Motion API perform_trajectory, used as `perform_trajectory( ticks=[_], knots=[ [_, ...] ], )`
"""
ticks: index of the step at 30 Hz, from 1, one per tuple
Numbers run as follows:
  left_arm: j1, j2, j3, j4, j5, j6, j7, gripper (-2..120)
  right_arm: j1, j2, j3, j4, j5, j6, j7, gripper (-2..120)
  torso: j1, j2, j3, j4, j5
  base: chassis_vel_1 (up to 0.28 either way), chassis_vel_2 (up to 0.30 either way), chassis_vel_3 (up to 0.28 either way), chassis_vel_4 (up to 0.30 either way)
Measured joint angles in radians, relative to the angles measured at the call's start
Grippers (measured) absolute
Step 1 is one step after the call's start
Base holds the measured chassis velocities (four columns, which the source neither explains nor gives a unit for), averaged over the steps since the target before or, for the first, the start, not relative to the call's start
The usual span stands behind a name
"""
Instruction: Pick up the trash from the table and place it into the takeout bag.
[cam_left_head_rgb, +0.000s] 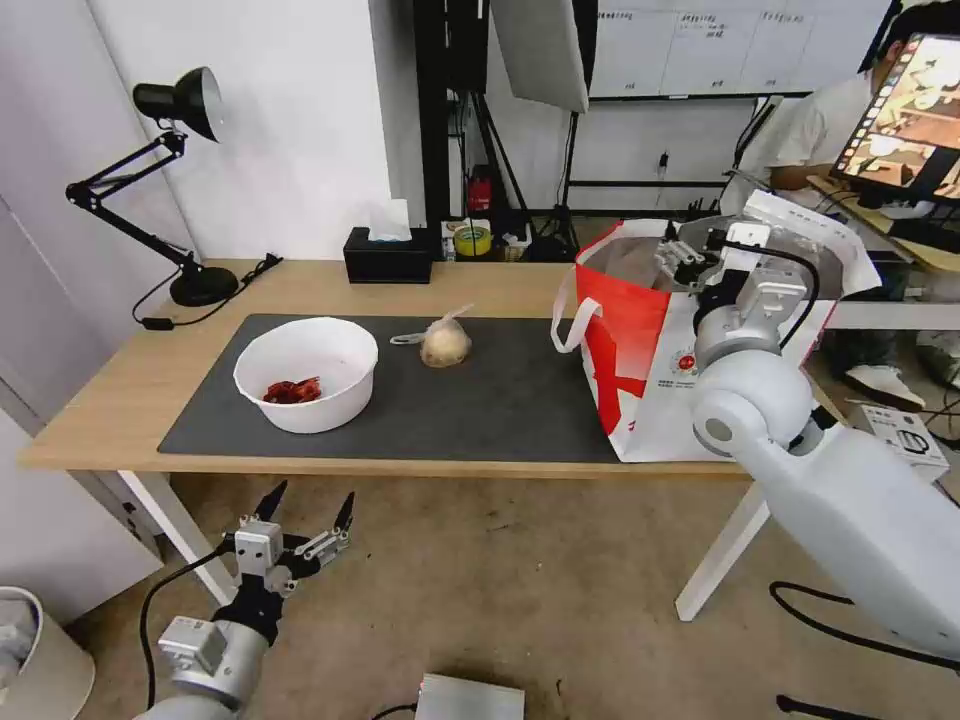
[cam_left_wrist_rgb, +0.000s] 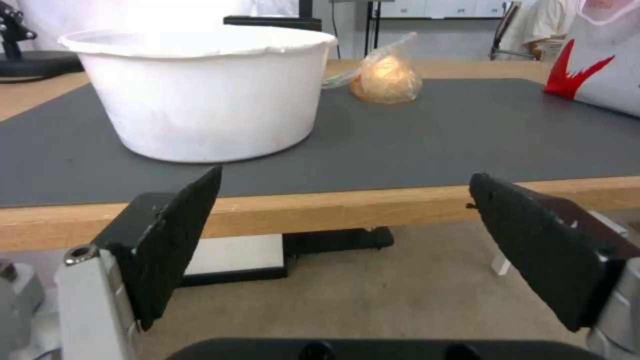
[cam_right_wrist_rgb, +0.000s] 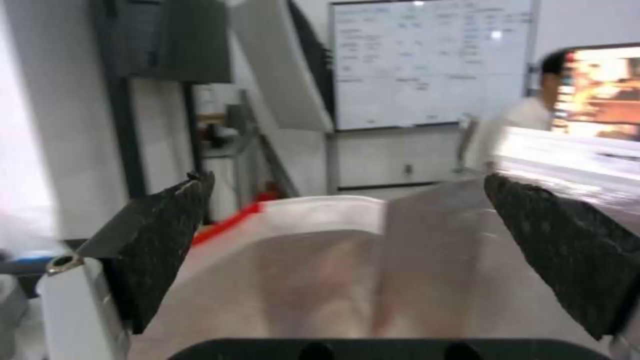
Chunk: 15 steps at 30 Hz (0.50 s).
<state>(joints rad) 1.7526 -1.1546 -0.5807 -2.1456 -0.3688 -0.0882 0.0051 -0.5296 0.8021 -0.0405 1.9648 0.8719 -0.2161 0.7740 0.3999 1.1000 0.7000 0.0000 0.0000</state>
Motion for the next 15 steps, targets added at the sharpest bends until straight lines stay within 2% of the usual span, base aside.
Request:
perform_trajectory(
  ticks=[3, 4, 6, 10, 14, 15],
  knots=[
    [-0.001, 0.005, 0.001, 0.001, -0.002, 0.0, 0.0, 100, 0.026, 0.005, -0.027, -0.002, 0.022, 0.056, -0.115, 100, 0.0, 0.0, 0.0, -0.0001, 0.0, 0.0, 0.0, 0.0, 0.0],
    [-0.001, 0.005, 0.001, 0.001, -0.002, 0.0, 0.0, 100, 0.026, 0.005, -0.027, -0.002, 0.022, 0.056, -0.115, 100, 0.0, 0.0, 0.0, -0.0001, 0.0, 0.0, 0.0, 0.0, 0.0],
    [-0.001, 0.013, -0.003, 0.002, -0.004, 0.0, 0.0, 100, 0.05, 0.01, -0.059, -0.002, 0.029, 0.107, -0.22, 100, 0.0, 0.0, 0.0, 0.0002, -0.0003, 0.0, 0.0, 0.0, 0.0],
    [-0.003, 0.021, -0.009, 0.0, -0.01, 0.0, -0.001, 100, 0.06, 0.008, -0.088, 0.002, 0.048, 0.134, -0.293, 100, 0.0, 0.0, 0.0, 0.0002, -0.0002, 0.0, 0.0, 0.0, 0.0],
    [-0.003, 0.022, -0.017, -0.002, -0.018, 0.0, -0.002, 100, 0.044, -0.012, -0.133, 0.036, 0.069, 0.149, -0.449, 100, 0.0, 0.0, 0.0, 0.0002, -0.0001, 0.0, 0.0, 0.0, 0.0],
    [-0.003, 0.022, -0.017, -0.002, -0.018, 0.0, -0.002, 100, 0.044, -0.012, -0.133, 0.036, 0.069, 0.149, -0.449, 100, 0.0, 0.0, 0.0, 0.0002, -0.0001, 0.0, 0.0, 0.0, 0.0]
  ],
)
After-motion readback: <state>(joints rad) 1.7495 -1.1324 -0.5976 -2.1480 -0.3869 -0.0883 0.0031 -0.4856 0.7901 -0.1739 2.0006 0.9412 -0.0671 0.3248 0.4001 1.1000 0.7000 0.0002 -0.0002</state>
